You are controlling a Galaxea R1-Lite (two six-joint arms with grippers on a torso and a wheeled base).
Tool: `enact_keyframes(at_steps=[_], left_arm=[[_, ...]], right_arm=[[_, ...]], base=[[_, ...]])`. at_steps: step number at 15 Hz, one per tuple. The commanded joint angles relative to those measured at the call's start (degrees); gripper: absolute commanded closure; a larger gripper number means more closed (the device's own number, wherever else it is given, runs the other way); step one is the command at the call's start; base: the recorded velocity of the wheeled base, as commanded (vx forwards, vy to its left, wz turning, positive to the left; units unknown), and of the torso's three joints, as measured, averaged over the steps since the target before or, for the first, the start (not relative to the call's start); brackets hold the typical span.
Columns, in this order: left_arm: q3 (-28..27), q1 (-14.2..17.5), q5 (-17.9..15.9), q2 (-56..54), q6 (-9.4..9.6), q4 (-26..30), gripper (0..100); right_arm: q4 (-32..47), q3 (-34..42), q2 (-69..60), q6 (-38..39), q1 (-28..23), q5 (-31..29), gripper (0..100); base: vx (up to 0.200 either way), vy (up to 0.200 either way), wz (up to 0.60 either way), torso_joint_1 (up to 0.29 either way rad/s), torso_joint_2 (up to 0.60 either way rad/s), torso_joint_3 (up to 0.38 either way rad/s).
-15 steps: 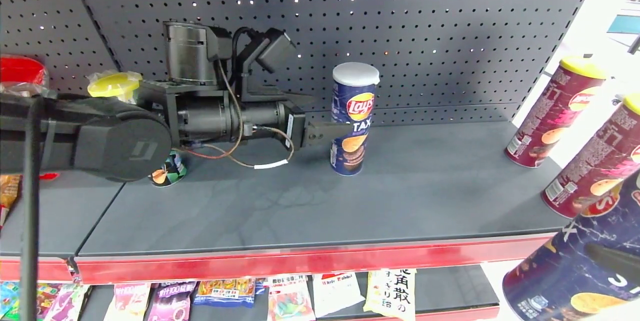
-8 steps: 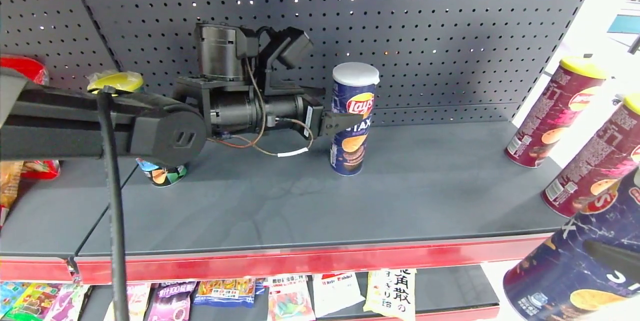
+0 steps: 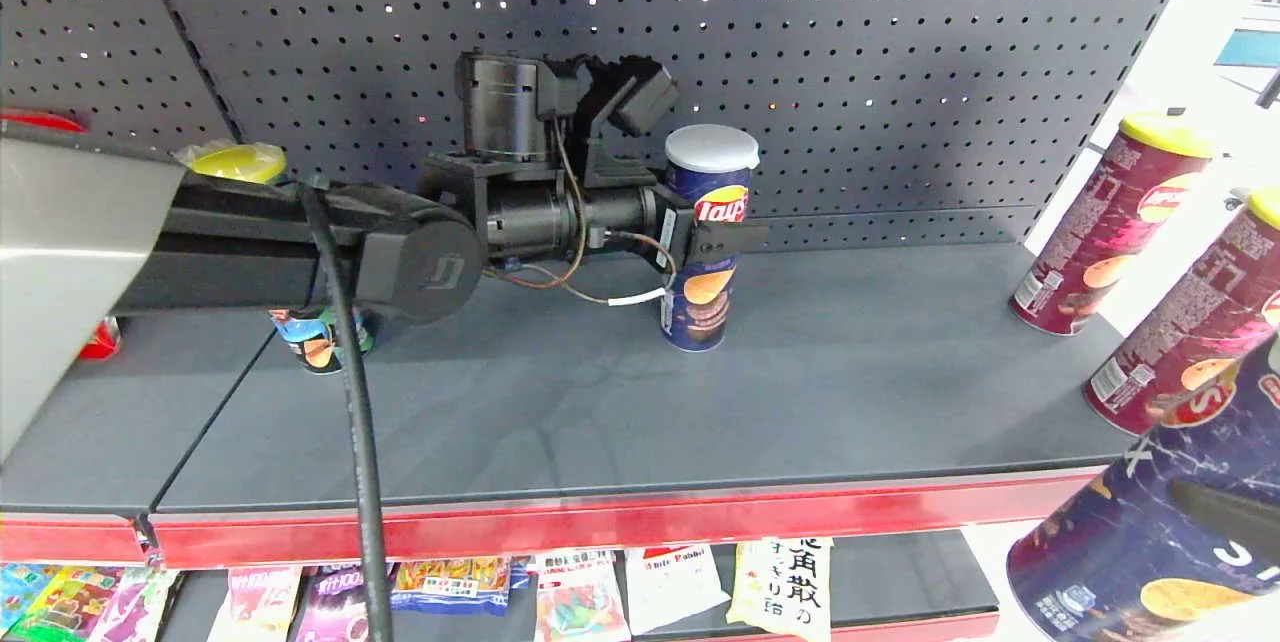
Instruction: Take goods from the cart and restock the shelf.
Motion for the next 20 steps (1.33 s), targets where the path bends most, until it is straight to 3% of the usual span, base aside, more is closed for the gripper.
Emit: enact_keyframes(at_steps=[1, 5, 6, 8, 14, 16, 17, 18, 19, 20], left_arm=[[-1.6, -0.1, 0.1, 2.0, -0.05, -0.1, 0], [-2.6, -0.5, -0.5, 3.5, 0.04, -0.3, 0], [-2.7, -0.5, -0.6, 3.5, -0.05, -0.3, 100], [-2.8, -0.5, -0.8, 3.5, -0.23, -0.1, 100], [-1.8, 0.9, -10.8, 0.9, -0.32, -0.1, 100], [1.2, 0.9, -13.7, -2.3, 0.21, -0.2, 100], [1.3, 0.9, -13.8, -2.4, 0.3, -0.2, 100], [4.4, 0.7, -15.6, -4.0, 1.35, -0.3, 100], [10.1, 0.8, -16.6, -6.0, 5.93, -0.5, 100], [13.3, 1.0, -18.1, -7.2, 8.65, -0.5, 100]], right_arm=[[0.0, 0.1, -0.1, 0.0, 0.0, 0.0, 100], [0.1, 0.1, -0.2, 0.0, -0.1, -0.1, 100], [0.1, 0.1, -0.2, 0.1, -0.1, 0.0, 100], [0.1, 0.1, -0.3, 0.1, -0.1, 0.0, 100], [0.0, 0.1, 0.0, 0.1, -0.1, 0.0, 100], [-0.1, 0.1, 0.0, 0.1, -0.1, 0.0, 100], [-0.1, 0.1, 0.0, 0.1, -0.1, 0.0, 100], [-0.1, 0.1, 0.1, 0.1, -0.1, 0.0, 100], [-0.1, 0.1, 0.3, 0.1, -0.1, 0.1, 100], [-0.1, 0.1, 0.4, 0.1, -0.1, 0.1, 100]], base=[[0.0, 0.0, 0.0, 0.0, 0.0, 0.0], [0.0, 0.0, 0.0, 0.0, 0.0, 0.0], [0.0, 0.0, 0.0, 0.0, 0.0, 0.0], [0.0, 0.0, 0.0, 0.0, 0.0, 0.0], [0.0, 0.0, 0.0, 0.0, 0.0, 0.0], [0.0, 0.0, 0.0, 0.0, 0.0, 0.0], [0.0, 0.0, 0.0, 0.0, 0.0, 0.0], [0.0, 0.0, 0.0, 0.0, 0.0, 0.0], [0.0, 0.0, 0.0, 0.0, 0.0, 0.0], [0.0, 0.0, 0.0, 0.0, 0.0, 0.0]])
